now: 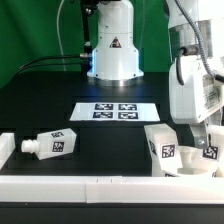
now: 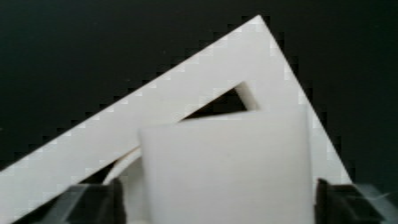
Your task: Assemble stool
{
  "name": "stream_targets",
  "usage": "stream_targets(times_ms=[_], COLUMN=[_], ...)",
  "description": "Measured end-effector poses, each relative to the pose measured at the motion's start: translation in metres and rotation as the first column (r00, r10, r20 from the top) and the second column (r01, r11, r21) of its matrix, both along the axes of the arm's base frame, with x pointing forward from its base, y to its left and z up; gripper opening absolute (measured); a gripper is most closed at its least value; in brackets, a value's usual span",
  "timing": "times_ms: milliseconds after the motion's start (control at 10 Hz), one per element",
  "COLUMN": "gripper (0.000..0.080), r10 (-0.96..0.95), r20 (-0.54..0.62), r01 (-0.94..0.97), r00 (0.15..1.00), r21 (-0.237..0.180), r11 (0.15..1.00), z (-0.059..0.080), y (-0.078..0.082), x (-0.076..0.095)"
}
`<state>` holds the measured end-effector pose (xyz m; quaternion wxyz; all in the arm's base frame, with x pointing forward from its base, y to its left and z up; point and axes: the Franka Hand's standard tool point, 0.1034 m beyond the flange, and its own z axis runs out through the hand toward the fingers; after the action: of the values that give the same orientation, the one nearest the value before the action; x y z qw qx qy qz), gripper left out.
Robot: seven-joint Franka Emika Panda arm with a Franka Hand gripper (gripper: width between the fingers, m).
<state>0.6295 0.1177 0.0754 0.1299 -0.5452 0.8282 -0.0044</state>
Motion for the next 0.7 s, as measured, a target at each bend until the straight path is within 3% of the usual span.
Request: stream_targets(times_ms=[100, 200, 600, 700], gripper=[0.0625, 0.0642, 0.0649, 0.0649], r10=[0.148, 0.334, 0.617, 0.714], r20=[0.023, 0.044, 0.053, 0.032], r01=[-0.148, -0.332, -0.607, -0.701], r00=[0.989, 0.941, 0.785, 0.7], r21=[-0.021, -0.056, -0.131, -0.164], r11=[0.989, 0.942, 0.784, 0.694], z=[0.013, 0.022, 0.023, 0.024], y=[0.0, 0.003, 0.008, 0.01], x=[0.003, 0.002, 0.0, 0.0])
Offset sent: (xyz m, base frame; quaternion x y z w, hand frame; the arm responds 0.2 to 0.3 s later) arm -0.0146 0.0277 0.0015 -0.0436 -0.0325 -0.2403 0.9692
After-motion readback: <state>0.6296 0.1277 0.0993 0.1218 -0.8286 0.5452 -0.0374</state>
